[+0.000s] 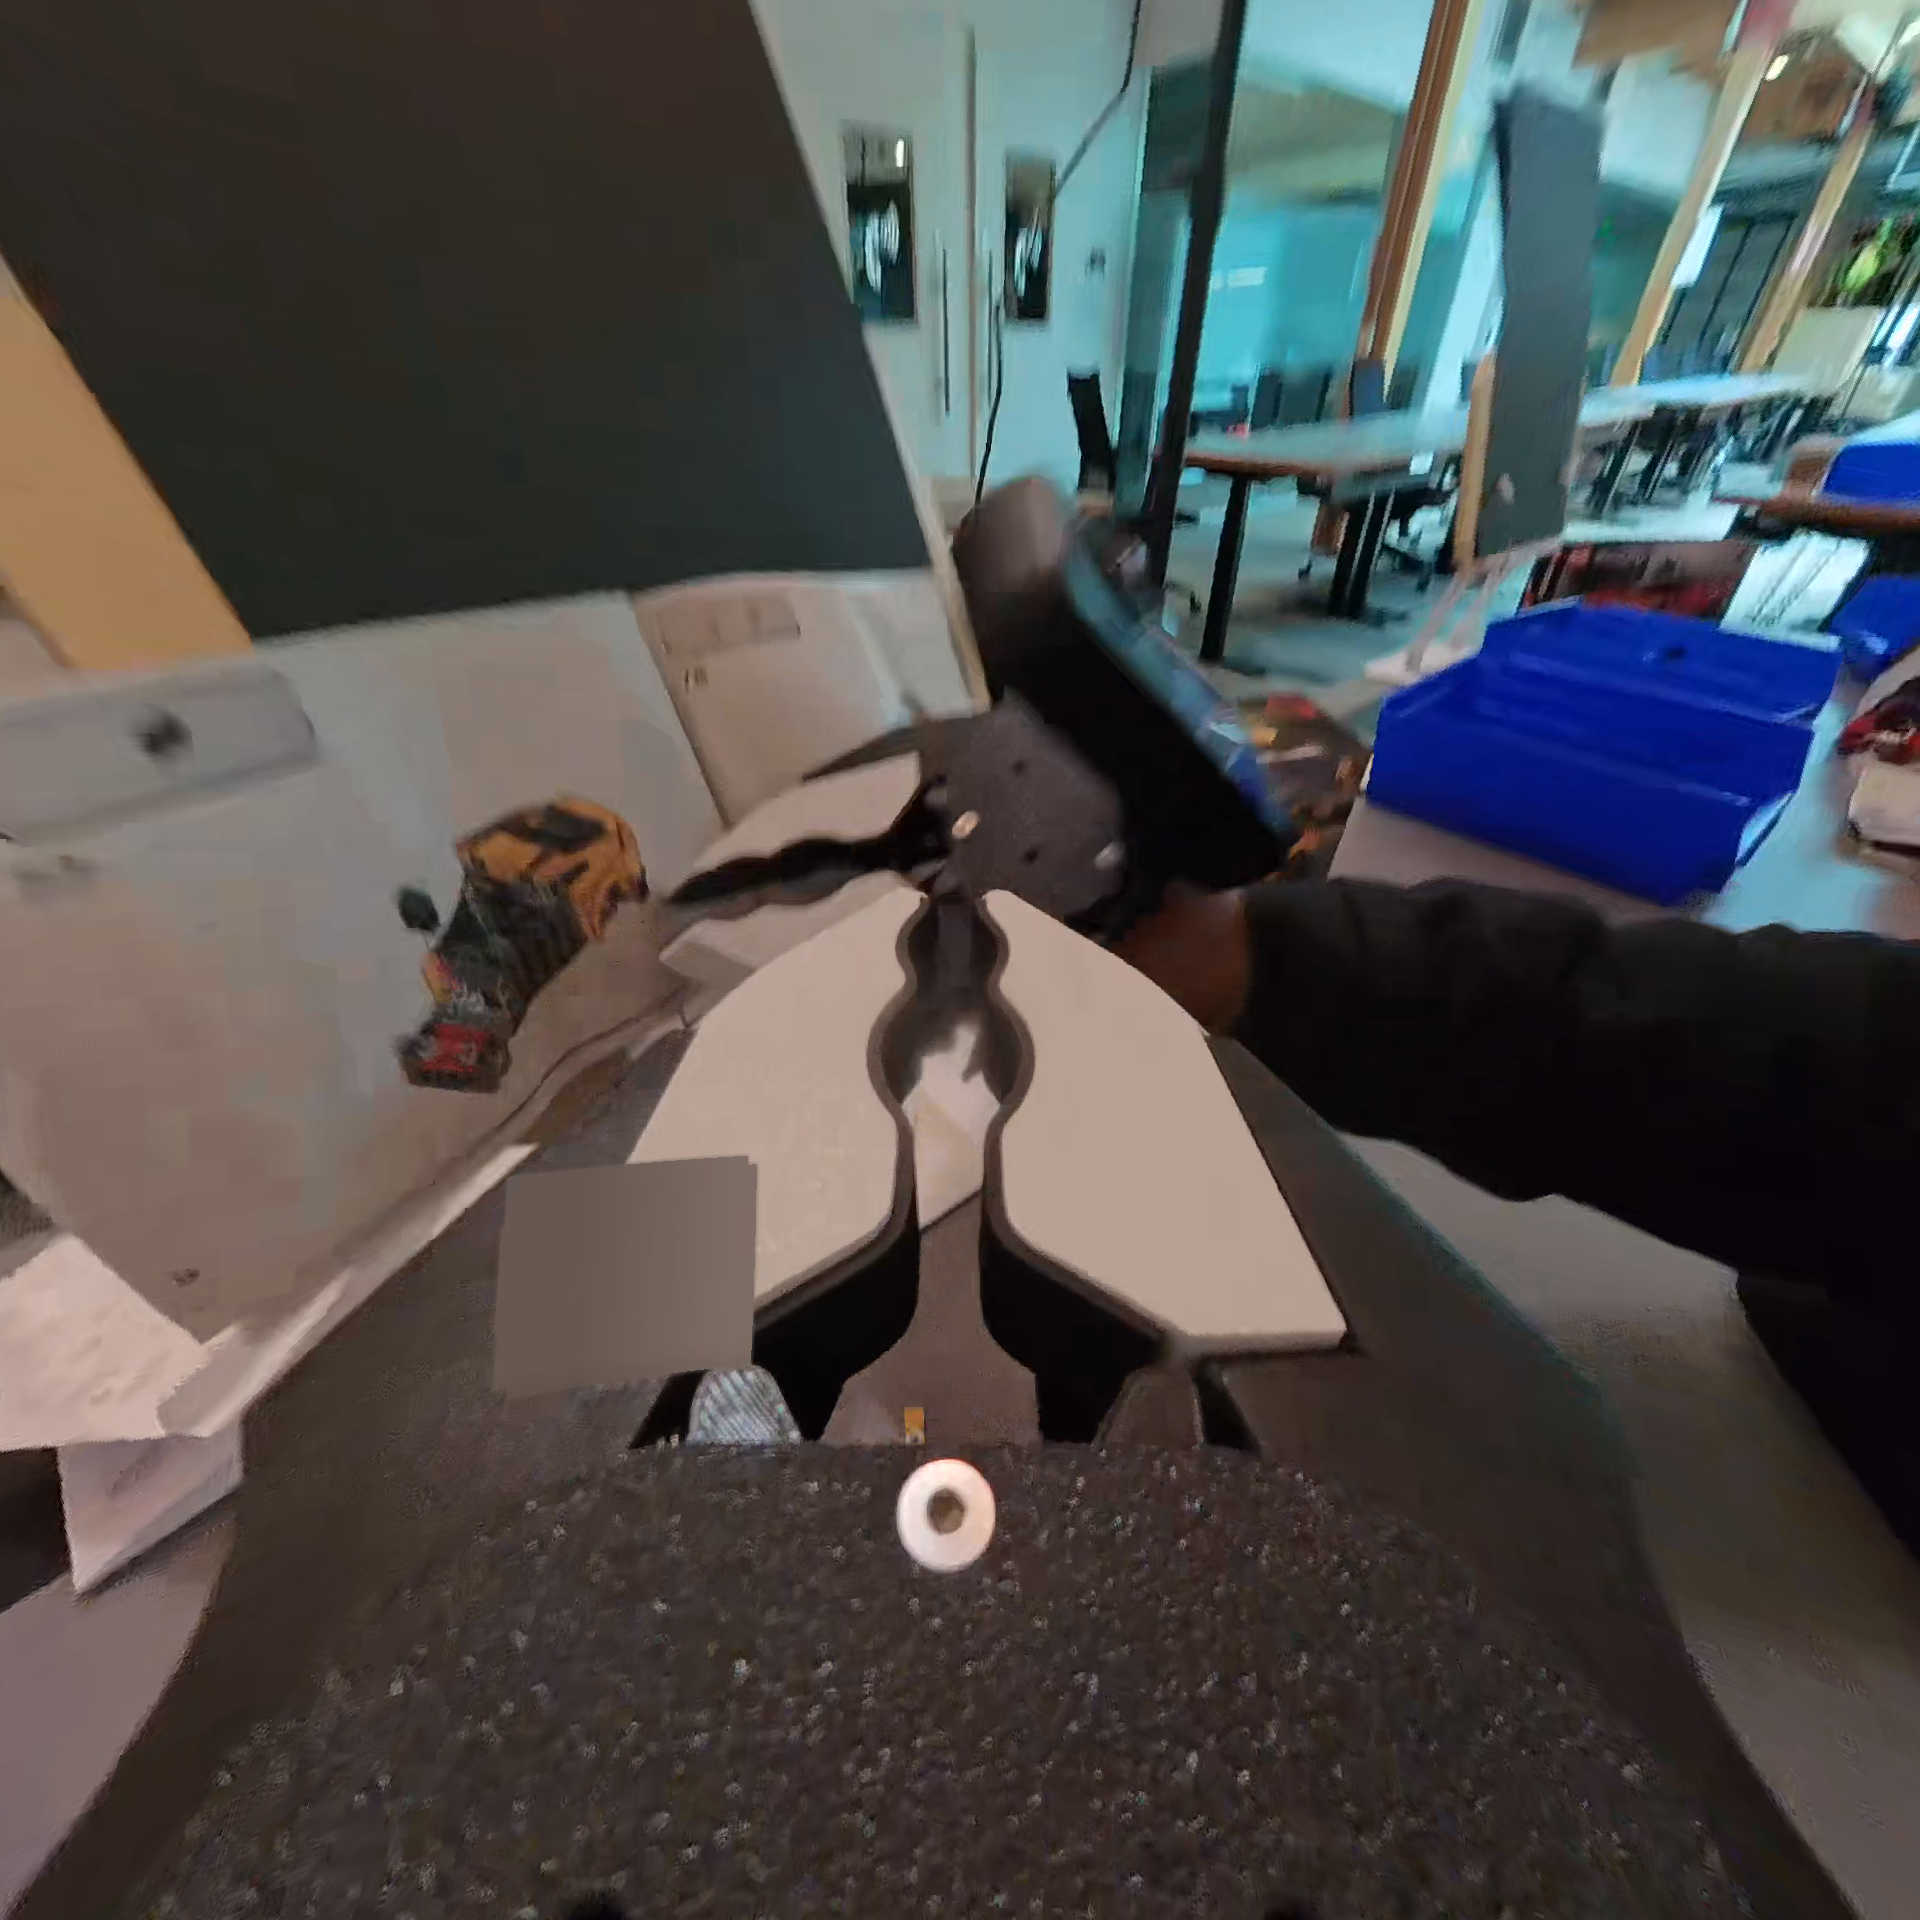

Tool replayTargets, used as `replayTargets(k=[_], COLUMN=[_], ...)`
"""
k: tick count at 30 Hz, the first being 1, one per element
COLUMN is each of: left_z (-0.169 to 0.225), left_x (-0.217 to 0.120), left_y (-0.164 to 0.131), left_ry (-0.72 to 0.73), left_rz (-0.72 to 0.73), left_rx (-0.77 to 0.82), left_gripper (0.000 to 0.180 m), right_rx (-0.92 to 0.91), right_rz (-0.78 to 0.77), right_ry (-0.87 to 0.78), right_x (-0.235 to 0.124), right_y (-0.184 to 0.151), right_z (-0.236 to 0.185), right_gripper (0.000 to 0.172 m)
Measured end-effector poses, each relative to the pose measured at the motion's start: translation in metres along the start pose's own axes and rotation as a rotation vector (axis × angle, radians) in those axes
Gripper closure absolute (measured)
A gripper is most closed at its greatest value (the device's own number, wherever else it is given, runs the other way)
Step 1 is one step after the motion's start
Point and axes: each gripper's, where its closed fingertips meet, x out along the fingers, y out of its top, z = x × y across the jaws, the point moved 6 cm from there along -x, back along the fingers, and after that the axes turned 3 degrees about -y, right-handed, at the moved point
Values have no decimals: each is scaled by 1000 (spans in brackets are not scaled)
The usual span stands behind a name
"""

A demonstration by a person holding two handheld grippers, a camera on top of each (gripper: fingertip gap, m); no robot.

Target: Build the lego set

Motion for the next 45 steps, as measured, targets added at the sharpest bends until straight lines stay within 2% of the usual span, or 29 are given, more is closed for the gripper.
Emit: replayTargets(k=[4, 7, 10, 13, 15, 17, 20, 24, 26, 27, 28, 29, 30, 33, 35, 40, 45], left_z=[-46, -73, -74, -77, -82, -88, -103, -110, -108, -108, -107, -104, -100, -73, -55, -13, 56], left_x=[46, 61, 55, 39, 27, 15, -1, 2, 13, 17, 19, 20, 18, 17, 24, 64, 94], left_y=[-42, -67, -71, -70, -68, -67, -68, -87, -97, -100, -101, -99, -94, -61, -39, 4, 31], left_ry=[69, 131, 159, 220, 251, 294, 376, 339, 270, 250, 233, 215, 208, 122, 90, -61, -260], left_rz=[-194, -303, -314, -285, -251, -227, -219, -272, -270, -257, -247, -230, -203, -104, -95, -95, -101], left_rx=[-67, -120, -109, -103, -122, -144, -173, -267, -337, -366, -375, -367, -342, -202, -105, 78, 278], left_gripper=[164, 160, 160, 159, 158, 153, 139, 115, 121, 133, 154, 176, 180, 180, 180, 180, 180], right_rx=[96, 100, 97, 71, -2, -57, -79, -64, -51, -47, -44, -38, -30, -9, 25, 105, 151], right_rz=[51, 5, -42, 19, 76, 63, 55, 14, 0, -1, -2, -1, 0, 12, 50, 103, 145], right_ry=[43, -30, -167, -231, -183, -111, -91, -84, -77, -79, -81, -79, -81, -80, -60, -51, -51], right_x=[-17, -27, -39, -53, -54, -46, -36, -29, -28, -29, -30, -32, -34, -40, -44, -59, -75], right_y=[-11, -28, -43, -31, -18, -12, -8, -11, -15, -16, -17, -18, -20, -24, -25, -36, -50], right_z=[16, 42, 73, 76, 57, 37, 23, 17, 16, 17, 18, 18, 20, 28, 33, 42, 49], right_gripper=[154, 154, 156, 156, 160, 159, 156, 152, 152, 152, 152, 152, 152, 152, 149, 144, 143])
